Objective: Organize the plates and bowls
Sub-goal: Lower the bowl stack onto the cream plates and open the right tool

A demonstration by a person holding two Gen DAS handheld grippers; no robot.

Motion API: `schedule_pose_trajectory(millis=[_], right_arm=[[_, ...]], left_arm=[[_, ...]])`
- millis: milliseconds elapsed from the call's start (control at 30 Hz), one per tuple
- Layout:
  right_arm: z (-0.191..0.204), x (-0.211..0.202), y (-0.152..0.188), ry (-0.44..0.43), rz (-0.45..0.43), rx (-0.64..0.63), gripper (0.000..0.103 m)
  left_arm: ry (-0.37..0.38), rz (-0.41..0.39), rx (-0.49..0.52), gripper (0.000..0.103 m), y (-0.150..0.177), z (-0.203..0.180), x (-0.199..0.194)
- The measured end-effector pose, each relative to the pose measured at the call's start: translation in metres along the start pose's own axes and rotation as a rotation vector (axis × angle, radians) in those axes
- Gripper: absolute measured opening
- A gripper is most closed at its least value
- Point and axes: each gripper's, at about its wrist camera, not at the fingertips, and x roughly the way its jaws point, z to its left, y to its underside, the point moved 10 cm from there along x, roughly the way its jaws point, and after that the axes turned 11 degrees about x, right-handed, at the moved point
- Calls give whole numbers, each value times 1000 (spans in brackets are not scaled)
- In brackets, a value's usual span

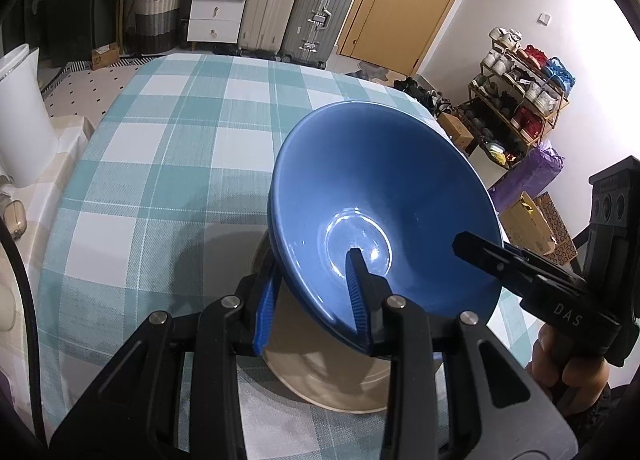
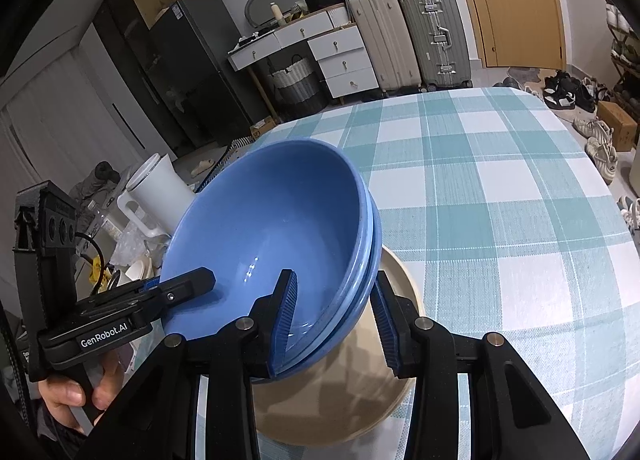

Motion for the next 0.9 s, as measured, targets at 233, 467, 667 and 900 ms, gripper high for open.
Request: schedule_pose_trajectory(millis=[233,467,667,900], right_arm=[[-2,1,-1,-1,3,4,40],[-4,3,0,3,5,-3,40],[-6,2,-1,5,4,-17,44],[-11,-7,-3,-1,-13,-37,71]], left_arm=[[2,-5,3,30,-2,0,3],[7,-11,17,31,-4,-3,6],[-11,-28,44,38,-2,0,-1],[-51,-74,68,63,-3,12,-15]])
